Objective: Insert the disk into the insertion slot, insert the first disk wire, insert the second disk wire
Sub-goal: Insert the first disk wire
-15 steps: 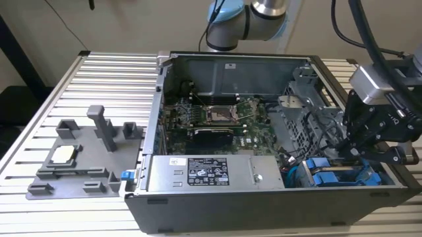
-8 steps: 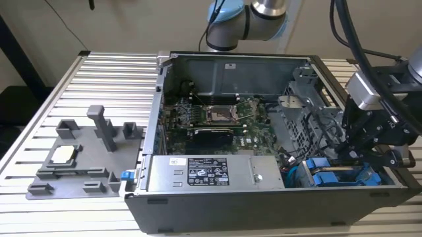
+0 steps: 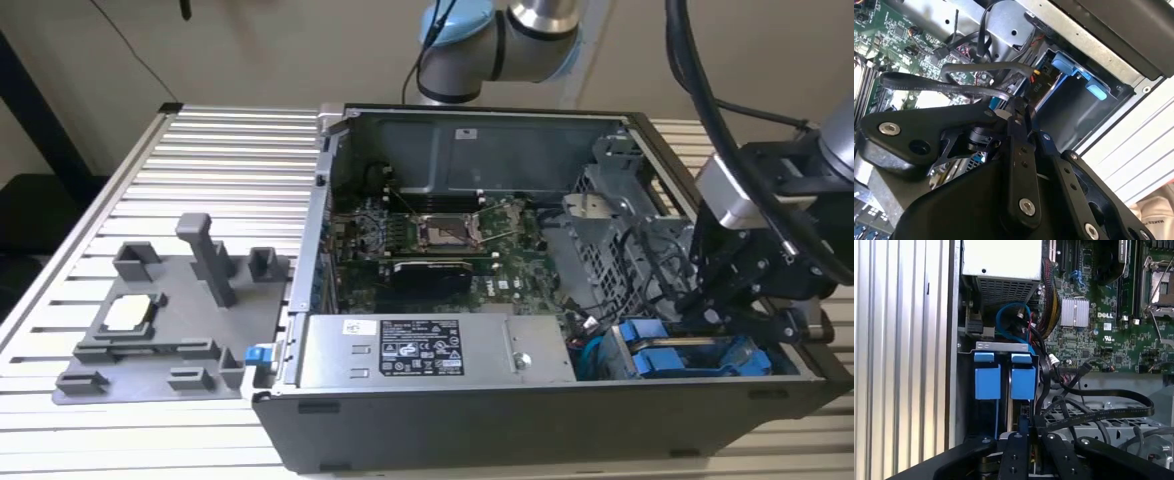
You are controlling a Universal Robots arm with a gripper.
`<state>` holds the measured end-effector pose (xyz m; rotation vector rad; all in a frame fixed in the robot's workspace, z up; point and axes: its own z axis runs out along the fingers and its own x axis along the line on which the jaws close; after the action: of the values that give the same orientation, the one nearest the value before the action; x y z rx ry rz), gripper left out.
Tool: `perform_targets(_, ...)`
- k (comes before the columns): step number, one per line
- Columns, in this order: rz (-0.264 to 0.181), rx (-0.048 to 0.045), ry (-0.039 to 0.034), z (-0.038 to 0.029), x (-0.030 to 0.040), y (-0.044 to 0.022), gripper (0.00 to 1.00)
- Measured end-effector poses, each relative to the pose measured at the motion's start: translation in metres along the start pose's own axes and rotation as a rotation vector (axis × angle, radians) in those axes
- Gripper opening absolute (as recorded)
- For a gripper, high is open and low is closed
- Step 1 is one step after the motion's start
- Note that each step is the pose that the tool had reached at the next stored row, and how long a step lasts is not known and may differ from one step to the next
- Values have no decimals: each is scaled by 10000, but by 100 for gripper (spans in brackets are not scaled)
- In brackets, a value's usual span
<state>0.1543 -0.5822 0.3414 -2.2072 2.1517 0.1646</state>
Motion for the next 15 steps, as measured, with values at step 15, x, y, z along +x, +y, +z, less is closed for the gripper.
perform_targets(15, 530, 64, -21, 67, 7, -3, 16)
